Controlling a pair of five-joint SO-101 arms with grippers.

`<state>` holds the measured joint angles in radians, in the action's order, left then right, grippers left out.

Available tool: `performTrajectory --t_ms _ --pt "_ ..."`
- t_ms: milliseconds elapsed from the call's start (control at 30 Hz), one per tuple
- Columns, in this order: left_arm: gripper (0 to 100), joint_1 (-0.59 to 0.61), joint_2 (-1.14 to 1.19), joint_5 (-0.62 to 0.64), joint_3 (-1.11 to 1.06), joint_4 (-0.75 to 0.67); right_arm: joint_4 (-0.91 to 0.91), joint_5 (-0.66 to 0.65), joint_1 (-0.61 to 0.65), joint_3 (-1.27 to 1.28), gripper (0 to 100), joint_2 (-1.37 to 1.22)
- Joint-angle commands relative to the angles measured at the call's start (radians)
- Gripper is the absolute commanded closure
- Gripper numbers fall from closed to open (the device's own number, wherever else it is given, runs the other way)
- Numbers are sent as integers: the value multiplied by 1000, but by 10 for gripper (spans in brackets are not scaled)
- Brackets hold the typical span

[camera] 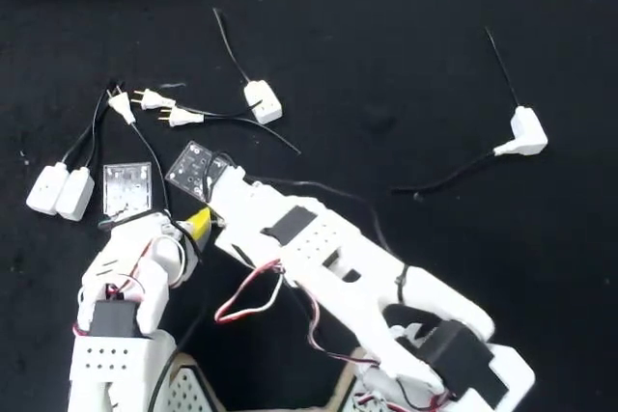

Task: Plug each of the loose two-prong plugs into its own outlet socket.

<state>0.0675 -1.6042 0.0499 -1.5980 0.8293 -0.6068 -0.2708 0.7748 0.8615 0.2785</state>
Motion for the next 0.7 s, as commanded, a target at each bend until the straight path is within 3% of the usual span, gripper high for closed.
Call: performTrajectory --t_ms 0,533,667 --pt "734 -18 -8 6 35 -15 11 6 14 27 988 116" --pt "734 -12 -9 8 71 -14 81 6 14 101 988 151" --pt "734 50 -9 15 128 -15 81 6 14 101 988 151"
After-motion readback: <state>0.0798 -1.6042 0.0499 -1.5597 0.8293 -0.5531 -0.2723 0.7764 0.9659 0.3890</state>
